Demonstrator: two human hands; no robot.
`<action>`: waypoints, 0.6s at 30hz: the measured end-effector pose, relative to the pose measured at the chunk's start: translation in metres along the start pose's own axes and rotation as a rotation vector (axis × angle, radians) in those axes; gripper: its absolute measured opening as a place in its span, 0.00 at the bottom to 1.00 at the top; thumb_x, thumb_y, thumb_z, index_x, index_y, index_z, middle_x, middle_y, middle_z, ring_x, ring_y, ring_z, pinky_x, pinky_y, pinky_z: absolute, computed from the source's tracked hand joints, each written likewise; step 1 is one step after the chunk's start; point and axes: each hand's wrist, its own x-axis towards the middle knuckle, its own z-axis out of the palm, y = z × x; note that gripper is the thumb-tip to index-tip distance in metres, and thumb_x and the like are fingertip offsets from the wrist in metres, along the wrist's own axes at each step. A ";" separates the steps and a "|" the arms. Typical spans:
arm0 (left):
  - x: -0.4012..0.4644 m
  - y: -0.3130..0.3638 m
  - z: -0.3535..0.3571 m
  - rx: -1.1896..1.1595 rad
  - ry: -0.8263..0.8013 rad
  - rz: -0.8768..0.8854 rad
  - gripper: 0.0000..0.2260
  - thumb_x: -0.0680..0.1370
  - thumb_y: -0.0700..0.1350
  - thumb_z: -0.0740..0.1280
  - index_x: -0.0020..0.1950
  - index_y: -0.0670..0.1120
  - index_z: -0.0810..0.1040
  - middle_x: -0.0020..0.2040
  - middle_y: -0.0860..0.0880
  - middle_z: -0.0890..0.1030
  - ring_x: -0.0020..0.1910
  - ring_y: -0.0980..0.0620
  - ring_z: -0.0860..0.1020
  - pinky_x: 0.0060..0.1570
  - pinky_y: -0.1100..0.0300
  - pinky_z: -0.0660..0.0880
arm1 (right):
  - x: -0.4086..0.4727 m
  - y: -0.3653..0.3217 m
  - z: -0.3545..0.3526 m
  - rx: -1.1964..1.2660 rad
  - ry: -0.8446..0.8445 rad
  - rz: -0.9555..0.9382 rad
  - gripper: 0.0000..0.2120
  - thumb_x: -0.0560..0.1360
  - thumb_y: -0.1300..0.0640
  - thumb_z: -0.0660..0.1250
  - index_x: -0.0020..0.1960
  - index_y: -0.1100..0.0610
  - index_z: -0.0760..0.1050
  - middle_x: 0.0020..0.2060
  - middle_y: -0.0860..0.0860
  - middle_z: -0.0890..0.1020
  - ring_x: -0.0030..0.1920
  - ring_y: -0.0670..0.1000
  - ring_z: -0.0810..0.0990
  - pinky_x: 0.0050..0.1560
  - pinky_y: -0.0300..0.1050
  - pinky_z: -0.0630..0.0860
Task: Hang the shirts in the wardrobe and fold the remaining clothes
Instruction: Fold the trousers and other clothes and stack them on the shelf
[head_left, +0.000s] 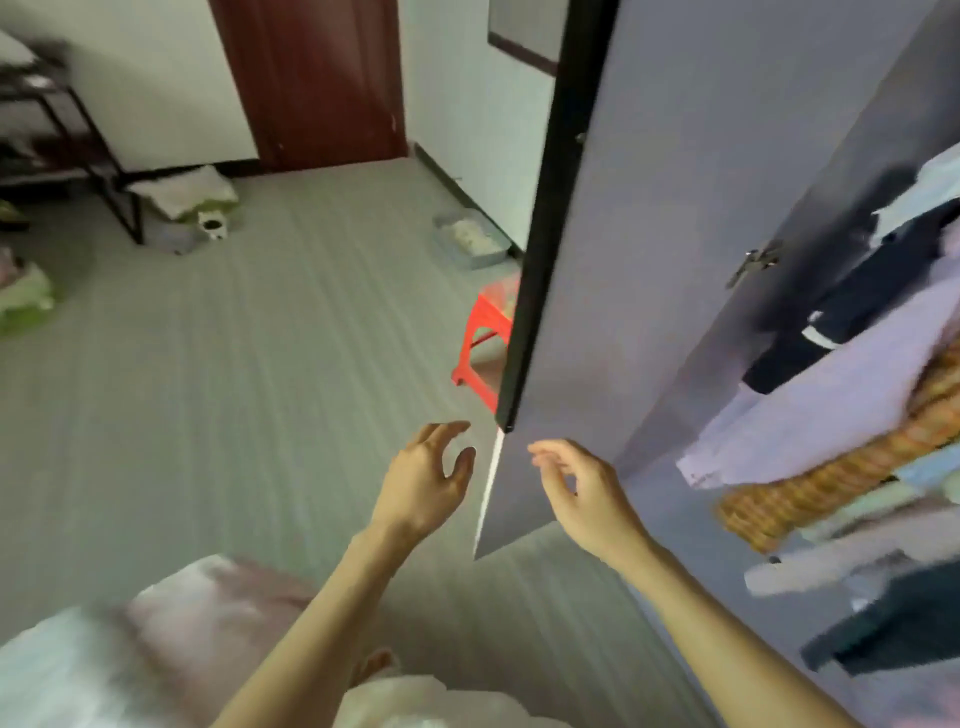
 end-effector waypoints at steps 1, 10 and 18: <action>-0.001 -0.029 -0.018 -0.004 0.042 -0.062 0.15 0.78 0.44 0.64 0.64 0.45 0.75 0.62 0.48 0.77 0.59 0.48 0.76 0.56 0.60 0.70 | 0.013 -0.013 0.033 0.013 -0.116 -0.013 0.10 0.78 0.61 0.60 0.56 0.56 0.77 0.49 0.45 0.80 0.52 0.45 0.79 0.53 0.35 0.72; -0.026 -0.206 -0.156 0.038 0.322 -0.564 0.14 0.78 0.45 0.63 0.63 0.45 0.76 0.61 0.48 0.77 0.59 0.50 0.76 0.53 0.64 0.68 | 0.124 -0.114 0.237 0.038 -0.562 -0.151 0.10 0.79 0.62 0.60 0.57 0.59 0.76 0.49 0.50 0.80 0.49 0.48 0.78 0.52 0.36 0.71; -0.024 -0.286 -0.219 0.032 0.522 -0.873 0.13 0.79 0.44 0.63 0.62 0.43 0.77 0.60 0.45 0.77 0.60 0.48 0.76 0.57 0.59 0.69 | 0.198 -0.178 0.367 0.007 -0.898 -0.197 0.10 0.79 0.61 0.59 0.56 0.58 0.77 0.48 0.51 0.81 0.48 0.49 0.78 0.49 0.34 0.68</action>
